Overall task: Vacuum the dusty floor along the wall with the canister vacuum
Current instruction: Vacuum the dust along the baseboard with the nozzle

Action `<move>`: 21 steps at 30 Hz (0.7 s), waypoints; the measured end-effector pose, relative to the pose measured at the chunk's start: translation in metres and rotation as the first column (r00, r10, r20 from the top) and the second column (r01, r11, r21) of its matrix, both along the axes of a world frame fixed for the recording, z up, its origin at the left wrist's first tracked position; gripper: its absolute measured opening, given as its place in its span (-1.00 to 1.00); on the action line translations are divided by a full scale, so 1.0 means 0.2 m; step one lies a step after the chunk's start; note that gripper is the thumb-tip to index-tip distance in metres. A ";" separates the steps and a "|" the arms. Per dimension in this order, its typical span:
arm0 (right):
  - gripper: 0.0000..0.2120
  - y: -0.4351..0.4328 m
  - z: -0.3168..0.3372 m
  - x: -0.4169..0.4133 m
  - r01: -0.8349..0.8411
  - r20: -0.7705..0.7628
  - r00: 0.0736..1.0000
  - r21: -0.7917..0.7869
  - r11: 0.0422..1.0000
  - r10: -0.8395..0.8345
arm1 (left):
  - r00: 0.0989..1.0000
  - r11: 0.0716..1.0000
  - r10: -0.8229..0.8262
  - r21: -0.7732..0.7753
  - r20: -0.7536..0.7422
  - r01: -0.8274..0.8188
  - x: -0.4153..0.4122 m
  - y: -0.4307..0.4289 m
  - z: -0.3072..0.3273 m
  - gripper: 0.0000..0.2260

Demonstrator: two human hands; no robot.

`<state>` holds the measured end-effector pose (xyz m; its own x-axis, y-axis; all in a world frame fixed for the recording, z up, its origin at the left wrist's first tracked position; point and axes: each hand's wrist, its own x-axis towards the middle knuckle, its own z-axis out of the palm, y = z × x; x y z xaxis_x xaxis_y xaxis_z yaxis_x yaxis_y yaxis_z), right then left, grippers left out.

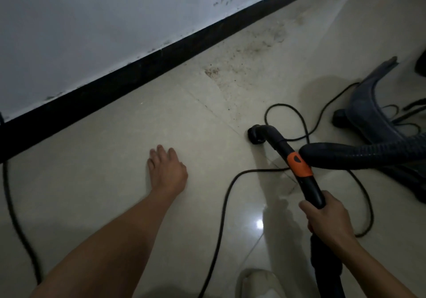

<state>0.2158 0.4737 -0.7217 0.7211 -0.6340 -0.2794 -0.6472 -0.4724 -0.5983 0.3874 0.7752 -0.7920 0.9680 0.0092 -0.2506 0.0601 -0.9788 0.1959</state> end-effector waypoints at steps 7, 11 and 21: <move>-0.89 0.09 -0.07 0.32 0.048 0.101 0.993 0.187 0.981 -0.068 | 0.995 0.995 -0.100 -0.003 0.018 0.100 0.00 0.11 -0.03 -0.48; -0.90 0.12 -0.11 0.35 -0.062 0.104 0.994 0.241 0.969 0.037 | 0.995 0.995 -0.103 0.006 0.019 0.103 -0.01 0.13 -0.03 -0.48; -0.83 0.13 -0.13 0.59 0.042 0.085 0.995 0.105 0.994 -0.051 | 0.998 0.997 -0.066 0.028 -0.012 0.067 0.00 0.06 -0.01 -0.47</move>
<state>0.3348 0.5005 -0.7472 0.7162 -0.6382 -0.2824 -0.6102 -0.3763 -0.6972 0.3881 0.7874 -0.7935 0.9640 -0.0476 -0.2615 -0.0033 -0.9859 0.1672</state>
